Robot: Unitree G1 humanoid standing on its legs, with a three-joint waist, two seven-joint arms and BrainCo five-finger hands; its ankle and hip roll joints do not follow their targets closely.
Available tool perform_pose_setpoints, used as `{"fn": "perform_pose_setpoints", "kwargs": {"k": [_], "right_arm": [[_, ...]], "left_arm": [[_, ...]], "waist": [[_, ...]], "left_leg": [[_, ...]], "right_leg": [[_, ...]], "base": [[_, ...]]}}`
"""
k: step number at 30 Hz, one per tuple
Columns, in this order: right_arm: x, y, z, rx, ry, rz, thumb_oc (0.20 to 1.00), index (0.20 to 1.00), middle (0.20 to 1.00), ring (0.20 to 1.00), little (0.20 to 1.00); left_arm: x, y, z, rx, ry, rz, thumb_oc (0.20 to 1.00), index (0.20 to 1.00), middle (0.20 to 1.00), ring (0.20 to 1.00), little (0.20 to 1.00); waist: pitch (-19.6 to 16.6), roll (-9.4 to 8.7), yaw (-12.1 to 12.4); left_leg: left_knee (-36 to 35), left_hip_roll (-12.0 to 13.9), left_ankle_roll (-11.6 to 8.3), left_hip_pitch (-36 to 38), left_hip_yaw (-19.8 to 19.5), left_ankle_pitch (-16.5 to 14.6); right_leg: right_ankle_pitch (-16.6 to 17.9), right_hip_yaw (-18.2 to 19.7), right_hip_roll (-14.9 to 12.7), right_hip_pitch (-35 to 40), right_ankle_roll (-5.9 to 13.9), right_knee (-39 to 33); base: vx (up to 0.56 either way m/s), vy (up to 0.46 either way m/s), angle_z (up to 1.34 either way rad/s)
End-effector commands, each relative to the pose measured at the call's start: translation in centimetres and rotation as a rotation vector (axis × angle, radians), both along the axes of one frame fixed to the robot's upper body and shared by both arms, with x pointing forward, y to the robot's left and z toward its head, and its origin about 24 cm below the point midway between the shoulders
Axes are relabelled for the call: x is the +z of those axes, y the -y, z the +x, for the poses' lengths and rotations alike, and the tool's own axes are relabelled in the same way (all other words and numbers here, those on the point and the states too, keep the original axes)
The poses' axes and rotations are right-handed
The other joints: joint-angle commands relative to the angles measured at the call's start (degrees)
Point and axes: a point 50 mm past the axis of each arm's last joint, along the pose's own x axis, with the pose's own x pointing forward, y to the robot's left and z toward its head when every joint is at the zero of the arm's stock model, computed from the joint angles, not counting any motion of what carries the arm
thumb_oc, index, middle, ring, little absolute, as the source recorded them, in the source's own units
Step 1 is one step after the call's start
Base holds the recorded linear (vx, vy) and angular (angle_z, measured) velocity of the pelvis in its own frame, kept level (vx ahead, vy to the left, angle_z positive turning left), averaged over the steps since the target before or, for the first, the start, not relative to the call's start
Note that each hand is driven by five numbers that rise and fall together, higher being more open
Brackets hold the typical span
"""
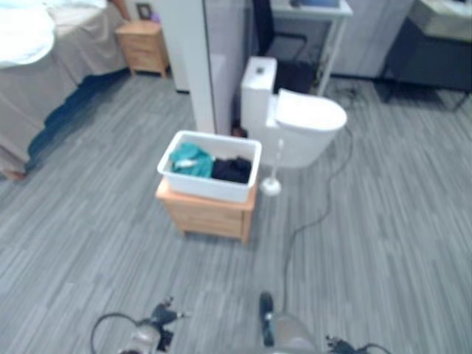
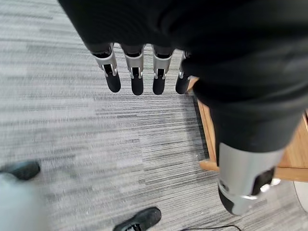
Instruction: Grab the laundry basket,head to the washer,open it,put in the laundry and shut it.
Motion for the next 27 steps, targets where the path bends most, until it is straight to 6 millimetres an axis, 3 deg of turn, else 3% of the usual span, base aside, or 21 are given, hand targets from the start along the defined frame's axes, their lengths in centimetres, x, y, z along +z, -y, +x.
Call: {"fn": "perform_pose_setpoints", "kwargs": {"k": [1, 2, 3, 5, 6, 8, 9, 11, 14, 15, 16, 19, 20, 21, 22, 23, 24, 25, 27], "right_arm": [[1.0, 2.3, 0.9, -0.095, 0.064, -0.085, 1.0, 1.0, 1.0, 1.0, 1.0], [1.0, 2.3, 0.9, -0.096, 0.064, -0.085, 1.0, 1.0, 1.0, 1.0, 1.0], [1.1, 3.0, 0.6, -0.137, 0.071, -0.1, 1.0, 1.0, 1.0, 1.0, 1.0], [1.6, 4.6, 0.1, -0.213, 0.087, -0.122, 1.0, 1.0, 1.0, 1.0, 1.0], [2.0, 5.5, 0.0, -0.228, 0.09, -0.15, 1.0, 1.0, 1.0, 1.0, 1.0], [2.0, 5.6, -0.2, -0.225, 0.086, -0.157, 1.0, 1.0, 1.0, 1.0, 1.0], [2.0, 5.9, -0.6, -0.229, 0.074, -0.167, 1.0, 1.0, 1.0, 1.0, 1.0], [2.0, 5.9, -0.9, -0.234, 0.065, -0.165, 1.0, 1.0, 1.0, 1.0, 1.0], [1.9, 6.1, -1.5, -0.249, 0.043, -0.166, 1.0, 1.0, 1.0, 1.0, 1.0], [1.7, 6.1, -2.0, -0.258, 0.014, -0.168, 1.0, 1.0, 1.0, 1.0, 1.0], [1.7, 6.1, -2.0, -0.258, 0.014, -0.168, 1.0, 1.0, 1.0, 1.0, 1.0], [1.6, 6.2, -2.2, -0.259, -0.015, -0.17, 1.0, 1.0, 1.0, 1.0, 1.0], [1.9, 6.1, -0.7, -0.23, 0.012, -0.172, 1.0, 1.0, 1.0, 1.0, 1.0], [1.9, 6.1, -0.7, -0.23, 0.012, -0.172, 1.0, 1.0, 1.0, 1.0, 1.0], [2.1, 6.0, 0.5, -0.235, 0.046, -0.17, 1.0, 1.0, 1.0, 1.0, 1.0], [2.1, 5.8, 1.0, -0.242, 0.064, -0.159, 1.0, 1.0, 1.0, 1.0, 1.0], [2.1, 5.6, 1.2, -0.24, 0.073, -0.151, 1.0, 1.0, 1.0, 1.0, 1.0], [2.1, 5.6, 1.3, -0.24, 0.073, -0.151, 1.0, 1.0, 1.0, 1.0, 1.0], [2.6, 5.9, 2.1, -0.222, 0.106, -0.169, 1.0, 1.0, 1.0, 1.0, 1.0]], "left_arm": [[1.9, -2.8, 2.6, 0.043, 0.132, 0.069, 1.0, 1.0, 1.0, 1.0, 1.0], [1.9, -2.8, 2.6, 0.043, 0.132, 0.069, 1.0, 1.0, 1.0, 1.0, 1.0], [2.0, -2.8, 2.8, 0.044, 0.143, 0.068, 1.0, 1.0, 1.0, 1.0, 1.0], [2.2, -2.5, 3.3, 0.036, 0.172, 0.05, 1.0, 1.0, 1.0, 1.0, 1.0], [2.7, -2.3, 4.2, 0.028, 0.219, 0.04, 1.0, 1.0, 1.0, 1.0, 1.0], [2.8, -2.3, 4.4, 0.024, 0.226, 0.037, 1.0, 1.0, 1.0, 1.0, 1.0], [3.0, -2.3, 4.8, 0.007, 0.239, 0.045, 1.0, 1.0, 1.0, 1.0, 1.0], [3.1, -1.9, 5.1, -0.026, 0.243, 0.037, 1.0, 1.0, 1.0, 1.0, 1.0], [3.2, -1.3, 5.5, -0.056, 0.253, 0.021, 1.0, 1.0, 1.0, 1.0, 1.0], [3.1, -0.3, 5.8, -0.11, 0.251, 0.01, 1.0, 1.0, 1.0, 1.0, 1.0], [3.1, -0.3, 5.8, -0.111, 0.251, 0.01, 1.0, 1.0, 1.0, 1.0, 1.0], [3.2, 1.0, 6.4, -0.228, 0.254, 0.012, 1.0, 1.0, 1.0, 1.0, 1.0], [3.8, 0.8, 7.2, -0.283, 0.274, 0.035, 1.0, 1.0, 1.0, 1.0, 1.0], [3.8, 0.8, 7.2, -0.283, 0.275, 0.035, 1.0, 1.0, 1.0, 1.0, 1.0], [4.4, 0.6, 8.0, -0.289, 0.303, 0.044, 1.0, 1.0, 1.0, 1.0, 1.0], [4.8, 0.6, 8.5, -0.293, 0.325, 0.042, 1.0, 1.0, 1.0, 1.0, 1.0], [5.0, 0.2, 8.6, -0.279, 0.333, 0.044, 1.0, 1.0, 1.0, 1.0, 1.0], [5.0, 0.2, 8.6, -0.279, 0.333, 0.044, 1.0, 1.0, 1.0, 1.0, 1.0], [5.8, -0.4, 9.1, -0.267, 0.374, 0.068, 1.0, 1.0, 1.0, 1.0, 1.0]], "waist": [[3.7, -4.15, 1.4], [3.7, -4.04, 1.3], [3.8, -4.58, 1.5], [3.1, -4.84, 1.8], [2.4, -4.51, 2.2], [2.1, -4.31, 2.3], [1.8, -3.87, 2.2], [1.3, -3.28, 1.9], [0.9, -2.17, 1.6], [0.4, -1.28, 1.7], [0.4, -1.29, 1.8], [-0.1, -1.29, 1.8], [0.9, -1.22, 2.3], [0.9, -1.25, 2.5], [1.7, -0.69, 3.3], [2.0, -0.43, 3.0], [2.4, -0.54, 2.5], [2.3, -0.6, 2.5], [2.2, -0.74, 3.2]], "left_leg": [[16.0, 0.1, 8.15, -14.5, 1.7, 2.6], [16.2, 0.2, 8.14, -14.7, 1.6, 2.5], [10.8, 1.5, 8.03, -14.9, 2.8, 2.6], [-3.8, 3.9, 6.68, -12.2, 5.5, 2.2], [-19.7, 5.8, 4.05, -10.9, 5.6, 5.9], [-23.2, 6.2, 3.4, -10.3, 4.7, 6.9], [-24.5, 7.1, 2.09, -10.4, 1.8, 8.3], [-23.4, 7.4, 1.55, -10.6, 0.1, 7.8], [-22.6, 6.8, 1.49, -10.0, 0.9, 5.1], [-20.9, 4.7, 1.59, -9.8, 0.9, 2.2], [-20.7, 4.7, 1.64, -9.8, 0.9, 2.0], [-19.5, -1.1, 3.68, -9.6, 0.6, -4.7], [-19.6, -2.5, 5.22, -9.2, 3.5, -6.4], [-19.6, -2.5, 5.24, -9.2, 3.6, -6.5], [-19.9, -2.5, 5.89, -8.9, 5.5, -6.6], [-20.6, -3.1, 6.37, -8.4, 6.1, -6.4], [-21.4, -4.6, 6.99, -7.0, 6.5, -5.6], [-21.5, -4.7, 7.0, -7.2, 6.5, -5.5], [-22.7, -5.8, 7.32, -6.2, 7.6, -4.9]], "right_leg": [[0.1, 3.5, -3.0, 5.1, 3.83, -5.8], [0.1, 3.5, -2.9, 5.1, 3.83, -5.7], [-0.6, 3.7, -2.9, 5.8, 3.87, -5.6], [-2.2, 3.6, -3.3, 7.1, 4.89, -5.6], [-4.1, 3.2, -3.7, 8.1, 5.54, -5.2], [-4.9, 3.3, -3.8, 8.1, 5.72, -4.5], [-6.1, 3.7, -4.0, 8.4, 6.14, -3.1], [-7.2, 4.4, -5.2, 8.7, 6.73, -2.0], [-7.8, 4.9, -7.0, 9.7, 7.68, -1.5], [-6.5, 5.9, -9.9, 10.4, 8.92, -1.9], [-6.5, 6.0, -9.9, 10.5, 8.97, -1.9], [-1.1, 7.3, -15.5, 10.4, 10.92, -3.9], [1.6, 5.9, -16.7, 6.9, 10.52, -1.8], [1.6, 6.1, -16.7, 6.8, 10.54, -1.7], [1.5, 1.2, -17.6, 5.3, 10.28, 0.2], [0.8, -1.3, -17.0, 4.5, 10.2, 2.0], [-1.9, -0.7, -12.1, 4.5, 9.85, 2.3], [-1.8, -0.6, -12.1, 4.3, 9.84, 2.2], [-3.7, -4.8, -9.1, 4.2, 9.26, 1.8]], "base": [[0.11, -0.336, -0.3], [0.14, -0.13, -0.58], [0.21, -0.053, -0.5], [0.35, 0.028, -0.09], [0.27, 0.101, 0.1], [0.22, 0.144, 0.05], [0.19, 0.162, -0.24], [0.21, 0.258, -0.58], [0.22, 0.408, -0.33], [0.19, 0.444, 0.0], [0.19, 0.5, 0.08], [0.07, 0.454, 0.09], [-0.03, 0.411, 0.02], [-0.1, 0.395, -0.28], [-0.05, 0.222, -0.54], [-0.01, 0.365, -0.56], [0.03, 0.238, -0.58], [0.06, 0.218, -0.32], [0.07, 0.097, -0.17]]}}
